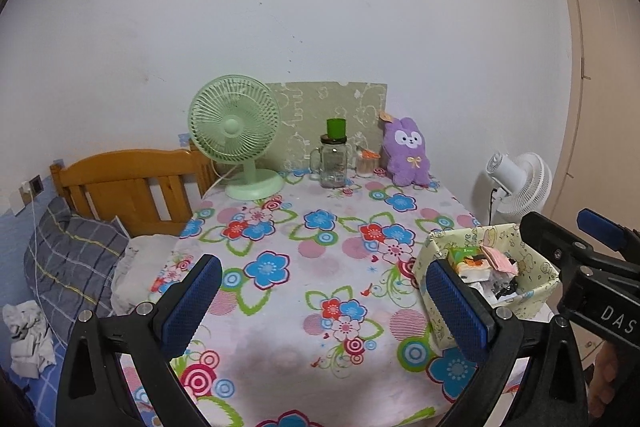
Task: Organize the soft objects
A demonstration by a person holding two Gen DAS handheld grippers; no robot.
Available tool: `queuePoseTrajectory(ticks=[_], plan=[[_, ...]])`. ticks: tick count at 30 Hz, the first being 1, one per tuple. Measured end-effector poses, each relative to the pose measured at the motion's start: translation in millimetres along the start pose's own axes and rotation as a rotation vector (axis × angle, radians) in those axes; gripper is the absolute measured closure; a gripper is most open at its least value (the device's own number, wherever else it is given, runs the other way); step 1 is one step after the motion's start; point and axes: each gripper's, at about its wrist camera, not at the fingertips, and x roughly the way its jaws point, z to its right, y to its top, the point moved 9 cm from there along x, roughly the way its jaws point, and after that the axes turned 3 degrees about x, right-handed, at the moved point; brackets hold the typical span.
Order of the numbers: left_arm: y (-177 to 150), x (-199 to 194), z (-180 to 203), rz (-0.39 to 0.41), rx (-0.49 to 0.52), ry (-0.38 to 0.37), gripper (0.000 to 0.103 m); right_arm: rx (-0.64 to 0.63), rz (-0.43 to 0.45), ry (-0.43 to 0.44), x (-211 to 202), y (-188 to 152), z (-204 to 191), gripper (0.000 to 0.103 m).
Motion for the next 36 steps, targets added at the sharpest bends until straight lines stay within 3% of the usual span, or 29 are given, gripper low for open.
queuePoseTrajectory(ticks=[10, 36], plan=[[4.0, -12.2, -8.8, 0.032, -0.023, -0.007, 0.000, 0.004, 0.025, 0.003, -12.2, -0.3, -4.7, 0.009], [3.9, -11.5, -6.5, 0.027, -0.033, -0.015, 0.000, 0.020, 0.018, -0.004, -9.1, -2.5, -0.3, 0.008]])
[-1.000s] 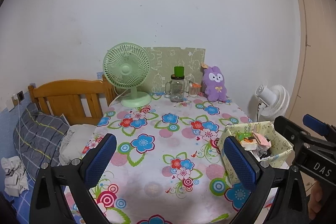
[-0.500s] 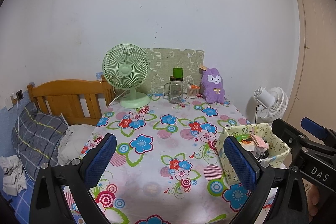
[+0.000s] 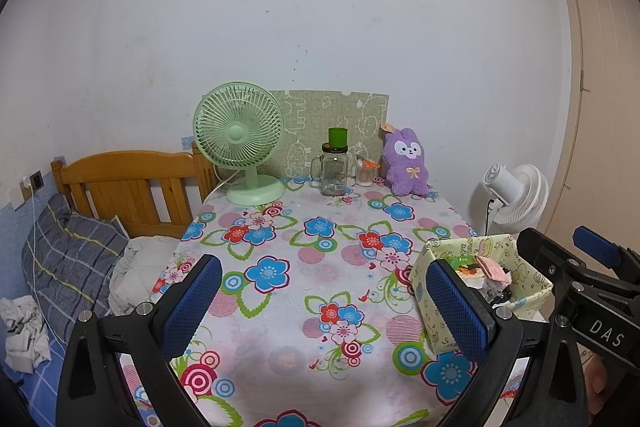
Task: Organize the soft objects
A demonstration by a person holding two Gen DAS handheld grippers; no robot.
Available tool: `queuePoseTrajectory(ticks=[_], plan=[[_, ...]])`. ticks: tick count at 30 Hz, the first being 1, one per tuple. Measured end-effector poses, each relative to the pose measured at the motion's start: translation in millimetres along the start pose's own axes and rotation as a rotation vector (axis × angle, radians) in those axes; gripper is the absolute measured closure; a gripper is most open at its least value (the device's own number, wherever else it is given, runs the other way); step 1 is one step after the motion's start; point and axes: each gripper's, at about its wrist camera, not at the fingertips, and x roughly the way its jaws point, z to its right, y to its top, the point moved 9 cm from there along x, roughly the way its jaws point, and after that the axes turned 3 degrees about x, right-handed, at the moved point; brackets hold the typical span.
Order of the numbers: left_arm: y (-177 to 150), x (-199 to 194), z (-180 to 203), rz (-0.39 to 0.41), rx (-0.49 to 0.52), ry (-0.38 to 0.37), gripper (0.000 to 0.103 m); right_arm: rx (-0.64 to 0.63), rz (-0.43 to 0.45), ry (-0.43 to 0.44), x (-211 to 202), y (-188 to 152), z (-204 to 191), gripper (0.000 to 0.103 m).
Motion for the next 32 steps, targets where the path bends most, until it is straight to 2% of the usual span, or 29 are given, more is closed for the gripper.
queuePoseTrajectory(ticks=[7, 32], plan=[[0.1, -0.2, 0.9, 0.002, -0.002, 0.001, 0.000, -0.004, 0.019, -0.009, -5.4, 1.6, -0.2, 0.008], [0.3, 0.3, 0.8, -0.002, 0.001, 0.001, 0.000, 0.005, 0.004, -0.012, -2.6, 1.0, 5.1, 0.008]])
